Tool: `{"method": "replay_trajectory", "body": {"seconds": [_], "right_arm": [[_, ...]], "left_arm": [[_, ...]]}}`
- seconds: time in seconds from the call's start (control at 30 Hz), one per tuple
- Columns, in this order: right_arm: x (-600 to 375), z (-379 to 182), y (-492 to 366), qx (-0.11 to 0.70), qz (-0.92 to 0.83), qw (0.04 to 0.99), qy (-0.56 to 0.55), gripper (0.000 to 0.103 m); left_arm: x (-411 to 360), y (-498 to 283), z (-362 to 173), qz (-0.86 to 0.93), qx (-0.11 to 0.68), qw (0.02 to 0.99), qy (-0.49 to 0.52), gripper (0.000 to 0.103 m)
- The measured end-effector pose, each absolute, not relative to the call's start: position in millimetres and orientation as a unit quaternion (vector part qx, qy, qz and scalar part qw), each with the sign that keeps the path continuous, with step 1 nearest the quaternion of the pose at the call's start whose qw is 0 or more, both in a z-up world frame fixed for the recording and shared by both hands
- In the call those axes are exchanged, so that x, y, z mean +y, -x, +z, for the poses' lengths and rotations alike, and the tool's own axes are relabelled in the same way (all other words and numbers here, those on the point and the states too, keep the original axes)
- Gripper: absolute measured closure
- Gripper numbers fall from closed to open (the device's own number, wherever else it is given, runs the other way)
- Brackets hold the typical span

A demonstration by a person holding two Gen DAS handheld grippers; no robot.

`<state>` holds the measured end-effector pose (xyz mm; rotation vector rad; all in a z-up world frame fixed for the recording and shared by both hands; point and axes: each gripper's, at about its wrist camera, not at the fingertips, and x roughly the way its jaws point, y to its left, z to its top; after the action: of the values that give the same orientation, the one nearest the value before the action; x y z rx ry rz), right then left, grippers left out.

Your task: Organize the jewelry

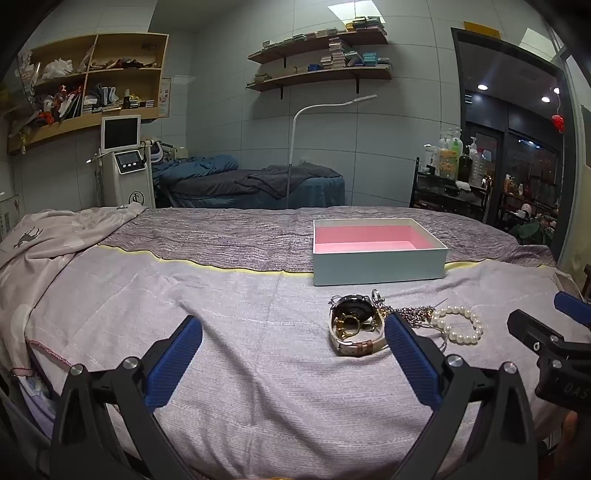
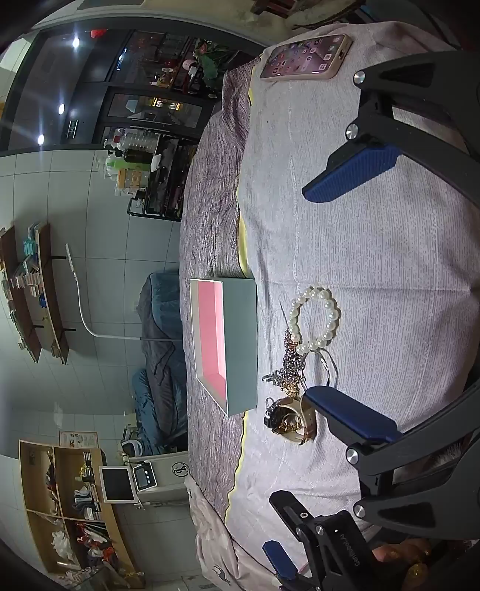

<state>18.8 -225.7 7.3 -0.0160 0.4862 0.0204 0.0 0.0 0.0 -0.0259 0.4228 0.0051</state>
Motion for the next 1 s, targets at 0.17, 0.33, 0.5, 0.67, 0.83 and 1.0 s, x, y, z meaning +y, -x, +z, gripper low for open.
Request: {"method": "replay_trajectory", "body": {"seconds": [0.17, 0.33, 0.5, 0.67, 0.83, 1.0], "right_arm": [[-226.1, 7.5, -18.5, 0.244, 0.010, 0.970, 0.009, 0.005], [-226.3, 9.2, -16.3, 0.242, 0.010, 0.970, 0.007, 0.005], [-226.3, 10.6, -16.0, 0.241, 0.011, 0.970, 0.008, 0.005], [-224.8, 6.2, -18.1, 0.243, 0.013, 0.970, 0.007, 0.005], [-224.5, 5.4, -18.4, 0.243, 0.013, 0.970, 0.007, 0.005], [-224.0, 5.0, -18.4, 0.243, 0.014, 0.970, 0.007, 0.005]], "left_arm": [[0.4, -1.7, 0.0, 0.002, 0.212, 0.977, 0.012, 0.006], [-0.7, -0.3, -0.1, 0.002, 0.208, 0.978, 0.010, 0.006], [0.5, 1.1, 3.2, 0.003, 0.209, 0.978, 0.009, 0.006], [0.1, 0.3, 2.1, 0.003, 0.210, 0.978, 0.008, 0.006], [-0.9, 0.1, 1.1, 0.003, 0.209, 0.978, 0.007, 0.006], [-2.2, 0.7, 1.3, 0.003, 0.209, 0.978, 0.006, 0.006]]}}
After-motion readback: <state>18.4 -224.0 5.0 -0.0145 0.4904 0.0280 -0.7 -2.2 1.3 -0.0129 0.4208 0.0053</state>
